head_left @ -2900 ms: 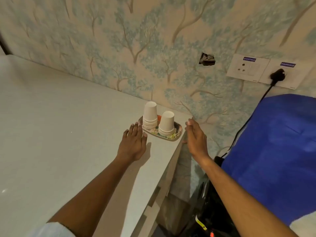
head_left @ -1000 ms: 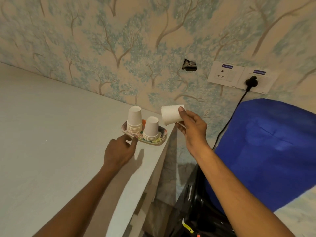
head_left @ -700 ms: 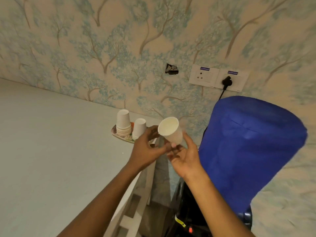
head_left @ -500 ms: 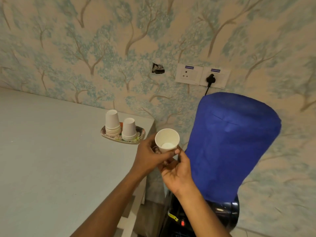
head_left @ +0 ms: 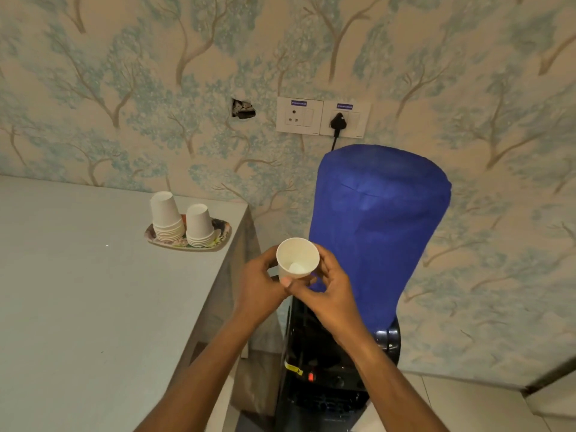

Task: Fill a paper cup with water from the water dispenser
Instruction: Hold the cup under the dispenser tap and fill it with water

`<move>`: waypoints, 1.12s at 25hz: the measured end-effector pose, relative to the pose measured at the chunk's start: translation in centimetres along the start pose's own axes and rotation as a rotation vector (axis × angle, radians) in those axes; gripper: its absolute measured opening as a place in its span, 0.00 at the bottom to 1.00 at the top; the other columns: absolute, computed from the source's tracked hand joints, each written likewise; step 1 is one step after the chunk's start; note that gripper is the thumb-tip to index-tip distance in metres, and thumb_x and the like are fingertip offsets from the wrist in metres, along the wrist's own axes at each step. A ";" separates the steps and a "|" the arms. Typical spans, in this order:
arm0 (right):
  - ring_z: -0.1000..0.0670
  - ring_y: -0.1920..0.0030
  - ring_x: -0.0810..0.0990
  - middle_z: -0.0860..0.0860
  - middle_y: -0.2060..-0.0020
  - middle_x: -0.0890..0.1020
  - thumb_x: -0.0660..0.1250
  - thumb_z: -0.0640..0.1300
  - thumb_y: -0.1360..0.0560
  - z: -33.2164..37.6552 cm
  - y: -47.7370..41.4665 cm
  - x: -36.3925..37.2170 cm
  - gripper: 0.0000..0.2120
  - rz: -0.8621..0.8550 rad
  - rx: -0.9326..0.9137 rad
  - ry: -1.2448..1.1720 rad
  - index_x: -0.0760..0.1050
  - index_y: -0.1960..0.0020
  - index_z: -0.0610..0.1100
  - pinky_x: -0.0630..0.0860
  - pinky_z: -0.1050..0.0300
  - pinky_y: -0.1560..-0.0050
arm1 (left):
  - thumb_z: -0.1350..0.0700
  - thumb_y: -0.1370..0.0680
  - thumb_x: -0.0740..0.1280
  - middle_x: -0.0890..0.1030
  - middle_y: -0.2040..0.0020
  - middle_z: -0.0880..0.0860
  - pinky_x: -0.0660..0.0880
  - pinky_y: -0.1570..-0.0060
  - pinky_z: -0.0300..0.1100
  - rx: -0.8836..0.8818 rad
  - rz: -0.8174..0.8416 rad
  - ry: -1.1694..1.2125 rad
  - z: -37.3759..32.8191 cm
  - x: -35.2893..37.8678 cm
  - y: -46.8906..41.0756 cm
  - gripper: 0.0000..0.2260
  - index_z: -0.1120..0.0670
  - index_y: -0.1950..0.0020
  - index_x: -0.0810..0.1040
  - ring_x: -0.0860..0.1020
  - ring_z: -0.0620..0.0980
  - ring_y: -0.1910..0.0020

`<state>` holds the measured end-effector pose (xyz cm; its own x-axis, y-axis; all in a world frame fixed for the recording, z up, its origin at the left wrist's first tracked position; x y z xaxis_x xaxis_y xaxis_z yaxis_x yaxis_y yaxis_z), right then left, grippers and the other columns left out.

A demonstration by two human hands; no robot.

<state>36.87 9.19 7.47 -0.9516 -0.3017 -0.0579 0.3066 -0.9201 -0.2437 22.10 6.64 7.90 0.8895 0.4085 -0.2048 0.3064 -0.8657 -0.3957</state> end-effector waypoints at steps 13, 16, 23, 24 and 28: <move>0.65 0.37 0.78 0.63 0.40 0.81 0.83 0.47 0.34 -4.7 2.7 -4.4 0.32 -0.182 0.032 0.161 0.74 0.35 0.57 0.76 0.73 0.42 | 0.59 0.29 0.80 0.83 0.46 0.31 0.77 0.48 0.26 -0.074 0.150 -0.025 4.2 6.1 4.3 0.29 0.51 0.29 0.78 0.82 0.35 0.40; 0.66 0.36 0.76 0.65 0.40 0.79 0.83 0.48 0.33 -7.5 3.9 -6.1 0.33 -0.225 0.068 0.184 0.73 0.33 0.57 0.76 0.71 0.41 | 0.59 0.28 0.79 0.82 0.44 0.29 0.78 0.46 0.29 -0.152 0.207 0.015 6.1 7.9 6.1 0.31 0.50 0.27 0.75 0.81 0.29 0.43; 0.57 0.39 0.80 0.61 0.41 0.80 0.84 0.42 0.34 -15.0 6.8 -9.0 0.32 -0.299 0.148 0.147 0.73 0.34 0.54 0.80 0.67 0.49 | 0.71 0.23 0.71 0.88 0.53 0.38 0.83 0.51 0.40 -0.445 0.194 0.176 14.1 12.0 10.6 0.24 0.41 0.41 0.80 0.87 0.40 0.50; 0.57 0.40 0.81 0.60 0.42 0.81 0.84 0.40 0.34 -16.7 7.3 -9.3 0.32 -0.311 0.166 0.139 0.74 0.34 0.52 0.80 0.66 0.49 | 0.69 0.22 0.71 0.89 0.54 0.40 0.84 0.51 0.43 -0.502 0.173 0.206 15.6 12.6 11.4 0.21 0.43 0.42 0.82 0.87 0.41 0.51; 0.54 0.37 0.81 0.59 0.42 0.82 0.83 0.39 0.33 -22.9 9.6 -9.8 0.32 -0.312 0.229 0.141 0.75 0.33 0.50 0.84 0.57 0.45 | 0.63 0.18 0.69 0.89 0.57 0.50 0.86 0.53 0.44 -0.757 0.087 0.325 22.0 15.2 14.9 0.08 0.58 0.41 0.84 0.88 0.47 0.56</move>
<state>48.70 9.05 -16.50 -0.9882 0.0227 -0.1514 -0.0153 -0.9987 -0.0495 32.70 6.33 -20.84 0.9386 0.3279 0.1077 0.2744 -0.8982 0.3435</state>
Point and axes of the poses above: each hand's wrist, its own y-axis away from the middle knuckle, its own x-axis out of the palm, z = x × y, the point moved 7 cm from there along -y, towards the middle knuckle
